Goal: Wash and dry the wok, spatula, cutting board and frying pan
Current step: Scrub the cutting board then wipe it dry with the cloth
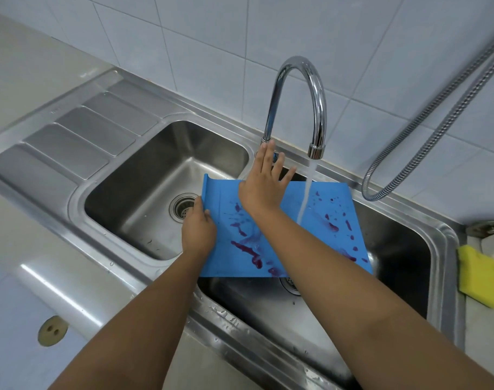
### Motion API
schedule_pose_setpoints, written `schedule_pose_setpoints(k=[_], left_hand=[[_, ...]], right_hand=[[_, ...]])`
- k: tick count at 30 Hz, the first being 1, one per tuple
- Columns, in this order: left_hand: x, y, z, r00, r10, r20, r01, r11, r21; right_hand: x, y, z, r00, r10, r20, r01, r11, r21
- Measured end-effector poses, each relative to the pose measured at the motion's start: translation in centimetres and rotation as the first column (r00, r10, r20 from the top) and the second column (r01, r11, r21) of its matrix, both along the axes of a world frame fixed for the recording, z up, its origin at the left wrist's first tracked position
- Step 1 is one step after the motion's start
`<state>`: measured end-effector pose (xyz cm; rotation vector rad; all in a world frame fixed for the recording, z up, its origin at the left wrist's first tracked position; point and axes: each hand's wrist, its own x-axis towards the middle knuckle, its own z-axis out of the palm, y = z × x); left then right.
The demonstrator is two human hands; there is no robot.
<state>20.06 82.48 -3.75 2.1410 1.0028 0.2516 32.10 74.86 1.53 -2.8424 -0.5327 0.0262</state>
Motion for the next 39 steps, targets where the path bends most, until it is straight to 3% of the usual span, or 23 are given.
schedule_pose_setpoints(k=[19, 29, 39], left_hand=[[0.1, 0.0, 0.1, 1.0, 0.008, -0.006, -0.008, 1.0, 0.004], [0.2, -0.1, 0.3, 1.0, 0.016, 0.003, -0.016, 1.0, -0.011], [0.2, 0.2, 0.0, 1.0, 0.019, 0.013, -0.018, 0.998, -0.057]], right_hand=[[0.7, -0.9, -0.8, 0.997, 0.04, 0.073, -0.039, 0.999, -0.007], [2.8, -0.7, 0.1, 0.998, -0.028, 0.059, 0.03, 0.999, -0.039], [2.7, -4.5, 0.9, 0.999, 0.038, -0.029, -0.035, 0.994, 0.105]])
